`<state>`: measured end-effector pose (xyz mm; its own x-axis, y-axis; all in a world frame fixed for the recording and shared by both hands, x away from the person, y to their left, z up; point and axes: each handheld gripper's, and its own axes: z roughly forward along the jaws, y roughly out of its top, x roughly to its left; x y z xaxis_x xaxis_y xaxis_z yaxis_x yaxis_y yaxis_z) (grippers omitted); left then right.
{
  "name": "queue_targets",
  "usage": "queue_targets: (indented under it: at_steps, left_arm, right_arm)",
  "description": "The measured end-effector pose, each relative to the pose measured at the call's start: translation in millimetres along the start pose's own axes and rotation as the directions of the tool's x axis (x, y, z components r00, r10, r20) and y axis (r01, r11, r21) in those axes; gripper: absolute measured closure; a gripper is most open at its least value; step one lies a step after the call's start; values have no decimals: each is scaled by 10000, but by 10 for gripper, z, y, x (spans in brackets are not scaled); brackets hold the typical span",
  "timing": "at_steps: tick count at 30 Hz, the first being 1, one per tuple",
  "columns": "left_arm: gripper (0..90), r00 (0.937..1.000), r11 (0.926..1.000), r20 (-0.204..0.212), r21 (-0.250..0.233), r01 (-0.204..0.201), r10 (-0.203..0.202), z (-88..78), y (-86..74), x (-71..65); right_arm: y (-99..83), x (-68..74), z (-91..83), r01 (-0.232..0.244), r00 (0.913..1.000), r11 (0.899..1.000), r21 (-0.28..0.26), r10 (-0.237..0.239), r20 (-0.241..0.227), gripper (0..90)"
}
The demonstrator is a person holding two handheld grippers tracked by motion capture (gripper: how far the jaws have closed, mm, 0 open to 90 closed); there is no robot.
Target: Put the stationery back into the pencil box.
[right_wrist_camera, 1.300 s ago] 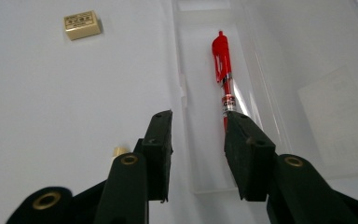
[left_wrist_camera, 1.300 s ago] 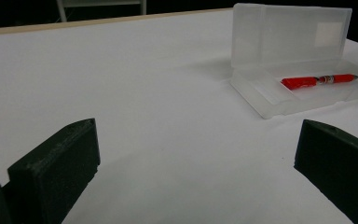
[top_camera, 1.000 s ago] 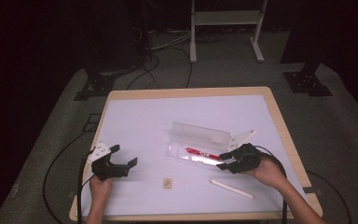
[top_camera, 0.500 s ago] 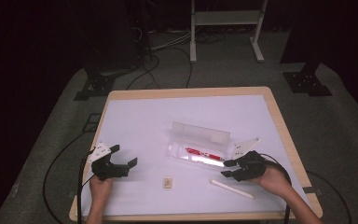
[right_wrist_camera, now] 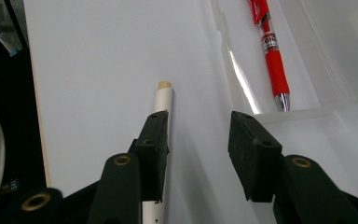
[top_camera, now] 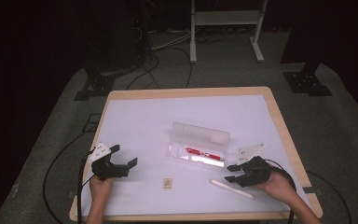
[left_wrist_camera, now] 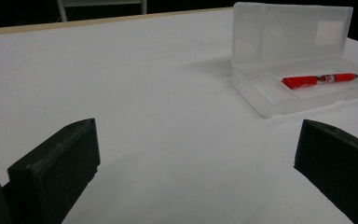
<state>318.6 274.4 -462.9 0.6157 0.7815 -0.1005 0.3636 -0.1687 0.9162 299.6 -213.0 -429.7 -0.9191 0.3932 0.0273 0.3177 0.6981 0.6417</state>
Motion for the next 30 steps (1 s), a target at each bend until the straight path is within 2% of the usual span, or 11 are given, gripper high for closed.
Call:
queue_targets:
  at_steps: [19, 30]
  left_arm:
    - [0, 10000, 10000, -13, -1, 7, -7, 0, 0, 0]
    - [0, 10000, 10000, -9, 5, 3, -3, 0, 0, 0]
  right_arm:
    - [-148, 73, -52, -233, 9997, 9997, -27, 233, 3, 570]
    - [-267, 157, 32, -261, 9991, 9996, 116, 265, -323, 618]
